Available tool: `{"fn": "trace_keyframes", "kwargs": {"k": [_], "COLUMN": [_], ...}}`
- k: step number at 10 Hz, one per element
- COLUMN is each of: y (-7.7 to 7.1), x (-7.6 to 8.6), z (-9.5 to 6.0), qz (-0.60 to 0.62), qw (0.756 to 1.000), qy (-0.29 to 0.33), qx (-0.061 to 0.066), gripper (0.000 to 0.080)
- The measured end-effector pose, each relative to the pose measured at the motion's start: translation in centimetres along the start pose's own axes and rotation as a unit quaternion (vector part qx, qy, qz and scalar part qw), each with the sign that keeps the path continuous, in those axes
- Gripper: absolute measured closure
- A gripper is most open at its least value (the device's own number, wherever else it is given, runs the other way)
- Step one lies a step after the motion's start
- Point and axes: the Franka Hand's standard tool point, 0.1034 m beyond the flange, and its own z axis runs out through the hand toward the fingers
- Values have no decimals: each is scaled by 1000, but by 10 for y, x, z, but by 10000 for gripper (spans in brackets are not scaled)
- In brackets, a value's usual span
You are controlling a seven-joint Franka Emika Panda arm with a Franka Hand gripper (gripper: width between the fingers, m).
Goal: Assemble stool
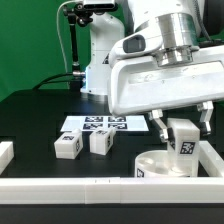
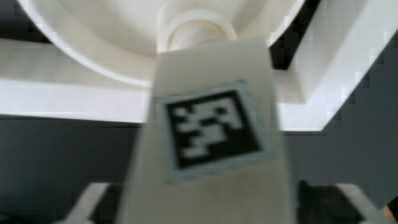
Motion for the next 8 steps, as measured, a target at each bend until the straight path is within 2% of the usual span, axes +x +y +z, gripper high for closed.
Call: {"fn": "trace_keyframes", "kwargs": {"k": [1, 2, 4, 7, 8], "y": [-1, -1, 1, -4, -4], "x": [1, 5, 8, 20, 20], "z": [-1, -5, -11, -23, -22], "qz": [-1, -3, -2, -3, -3], "qw": [1000, 1000, 1000, 1000, 1000], "qy": [-1, 0, -6, -19, -16], "qx": [1, 1, 2, 11, 10], "gripper": [248, 181, 155, 150, 150]}}
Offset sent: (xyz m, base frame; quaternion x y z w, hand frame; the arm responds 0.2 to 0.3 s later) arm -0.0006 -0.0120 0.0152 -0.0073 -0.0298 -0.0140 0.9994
